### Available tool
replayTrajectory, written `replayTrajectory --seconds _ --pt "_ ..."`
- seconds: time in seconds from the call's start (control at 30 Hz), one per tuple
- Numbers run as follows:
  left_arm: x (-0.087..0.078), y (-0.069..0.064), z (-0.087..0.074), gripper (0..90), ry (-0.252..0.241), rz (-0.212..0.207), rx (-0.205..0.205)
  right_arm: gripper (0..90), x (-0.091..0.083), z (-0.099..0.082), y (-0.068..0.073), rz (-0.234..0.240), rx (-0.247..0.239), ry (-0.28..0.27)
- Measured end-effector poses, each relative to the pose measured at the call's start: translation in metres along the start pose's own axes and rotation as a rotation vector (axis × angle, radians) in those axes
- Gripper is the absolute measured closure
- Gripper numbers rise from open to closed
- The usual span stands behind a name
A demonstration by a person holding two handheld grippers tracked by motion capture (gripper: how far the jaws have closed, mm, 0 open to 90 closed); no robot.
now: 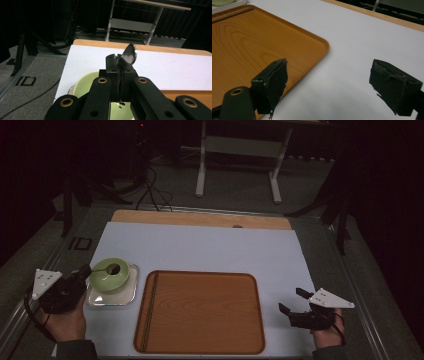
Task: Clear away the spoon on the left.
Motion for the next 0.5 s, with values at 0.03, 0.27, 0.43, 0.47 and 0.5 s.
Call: replayTrajectory --seconds 0.03,0.27,0.43,0.47,0.5 --pt "0.000 0.000 0.000 89.0 0.000 0.000 0.000 14.6 0.000 0.000 0.000 0.000 0.000 0.000" --pt "0.000 -0.010 0.003 89.1 0.007 -0.024 0.018 14.6 0.000 0.000 0.000 0.000 0.002 0.000" --pt "0.000 -0.015 0.005 89.1 0.013 -0.042 0.031 14.5 0.000 0.000 0.000 -0.001 0.001 -0.003" --pt "0.001 -0.019 0.006 89.1 0.023 -0.062 0.037 14.5 0.000 0.000 0.000 -0.001 0.002 -0.003" --pt "0.001 -0.021 0.006 89.1 0.030 -0.073 0.040 14.6 0.000 0.000 0.000 0.000 0.001 -0.003"
Point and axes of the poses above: each handheld gripper's, and its own axes: x roughly forward along the jaws, z roughly out of its top, y roughly to its left, the point moved 9 cm from there along x, roughly forward along the jaws, and after that the axes turned 9 degrees about -z, right-handed, at the moved point
